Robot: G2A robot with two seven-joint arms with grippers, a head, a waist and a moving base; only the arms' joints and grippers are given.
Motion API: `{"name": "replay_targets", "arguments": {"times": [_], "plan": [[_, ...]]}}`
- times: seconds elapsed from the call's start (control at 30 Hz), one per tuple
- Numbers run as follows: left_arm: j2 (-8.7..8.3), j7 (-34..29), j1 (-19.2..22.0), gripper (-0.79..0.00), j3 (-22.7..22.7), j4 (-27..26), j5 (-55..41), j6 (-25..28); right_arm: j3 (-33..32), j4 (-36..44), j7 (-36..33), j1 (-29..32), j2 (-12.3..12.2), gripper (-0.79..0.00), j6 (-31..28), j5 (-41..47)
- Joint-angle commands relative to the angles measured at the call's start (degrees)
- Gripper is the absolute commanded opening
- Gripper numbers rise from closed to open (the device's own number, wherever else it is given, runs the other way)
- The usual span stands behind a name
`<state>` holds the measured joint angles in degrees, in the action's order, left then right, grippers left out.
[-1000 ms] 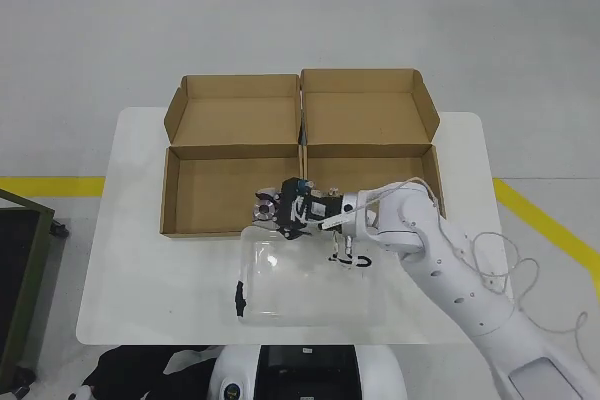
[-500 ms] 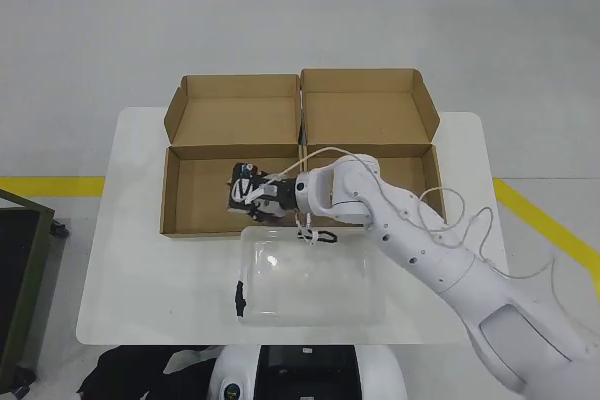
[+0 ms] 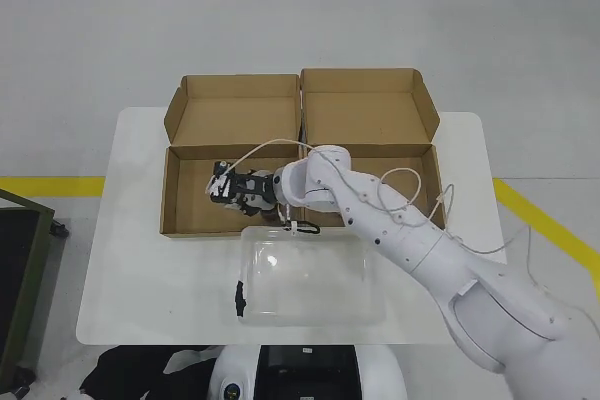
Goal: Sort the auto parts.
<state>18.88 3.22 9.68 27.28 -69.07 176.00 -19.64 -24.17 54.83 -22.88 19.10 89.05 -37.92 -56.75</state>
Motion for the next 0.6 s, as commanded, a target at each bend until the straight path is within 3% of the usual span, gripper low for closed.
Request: {"name": "replay_targets", "arguments": {"times": [0.0, 0.33, 0.43, 0.57], "plan": [[0.0, 0.0, 0.0, 0.0, 0.0, 0.0, 0.0, 0.0, 0.63, -1.66, -0.04, -0.47, 0.89, -0.785, -0.05, -0.13], [0.0, 0.0, 0.0, 0.0, 0.0, 0.0, 0.0, 0.0, 3.12, -9.01, -0.69, -2.62, 5.29, -0.785, -0.44, -2.02], [0.0, 0.0, 0.0, 0.0, 0.0, 0.0, 0.0, 0.0, 3.49, -10.68, -0.97, -2.9, 6.23, -0.705, -0.71, -2.67], [0.0, 0.0, 0.0, 0.0, 0.0, 0.0, 0.0, 0.0, 3.83, -12.57, -1.62, -3.13, 7.36, -0.656, -1.41, -3.12]]}}
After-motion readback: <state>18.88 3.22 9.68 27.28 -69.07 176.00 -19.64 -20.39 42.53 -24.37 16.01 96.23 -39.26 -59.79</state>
